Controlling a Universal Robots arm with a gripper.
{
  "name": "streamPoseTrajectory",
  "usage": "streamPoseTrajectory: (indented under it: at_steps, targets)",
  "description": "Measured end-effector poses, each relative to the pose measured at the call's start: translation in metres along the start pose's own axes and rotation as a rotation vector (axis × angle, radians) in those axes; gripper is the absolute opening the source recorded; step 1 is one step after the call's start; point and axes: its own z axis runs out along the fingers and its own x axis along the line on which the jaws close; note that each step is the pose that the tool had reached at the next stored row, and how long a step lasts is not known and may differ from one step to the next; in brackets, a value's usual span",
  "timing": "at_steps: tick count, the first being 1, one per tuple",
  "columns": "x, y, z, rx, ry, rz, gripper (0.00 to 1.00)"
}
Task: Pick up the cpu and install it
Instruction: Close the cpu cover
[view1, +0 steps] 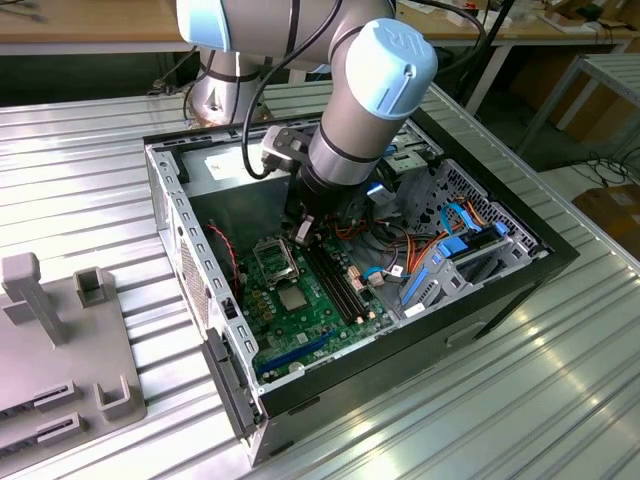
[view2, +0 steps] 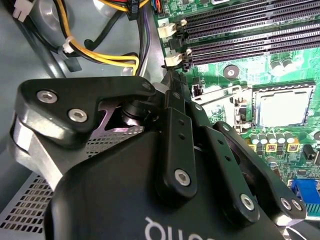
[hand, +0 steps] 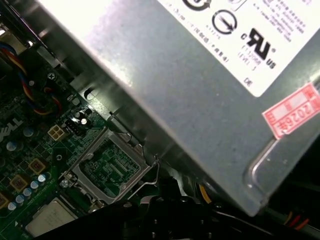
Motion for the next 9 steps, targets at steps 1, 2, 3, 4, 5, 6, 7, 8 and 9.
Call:
streamPoseTrajectory:
  at_steps: [1, 2, 3, 4, 5, 6, 7, 8, 9]
  targets:
    - [0.0000, 0.0000, 0.0003, 0.0000, 0.0000, 0.000, 0.11]
    - [0.0000, 0.0000, 0.0007, 0.0001, 0.0002, 0.000, 0.11]
    - [-0.0002, 0.0001, 0.0009, 0.0000, 0.0001, 0.000, 0.11]
    - [-0.0004, 0.0003, 0.0011, 0.0000, 0.0000, 0.000, 0.11]
    - [-0.0007, 0.0003, 0.0011, 0.0000, 0.0001, 0.000, 0.11]
    - [-0.0009, 0.0004, 0.0011, 0.0000, 0.0000, 0.000, 0.11]
    - [-0.0011, 0.0005, 0.0012, 0.0000, 0.0000, 0.000, 0.11]
    - [-0.0014, 0.0007, 0.0013, -0.0001, -0.0001, 0.000, 0.11]
    - [-0.0017, 0.0008, 0.0015, -0.0001, -0.0001, 0.000, 0.11]
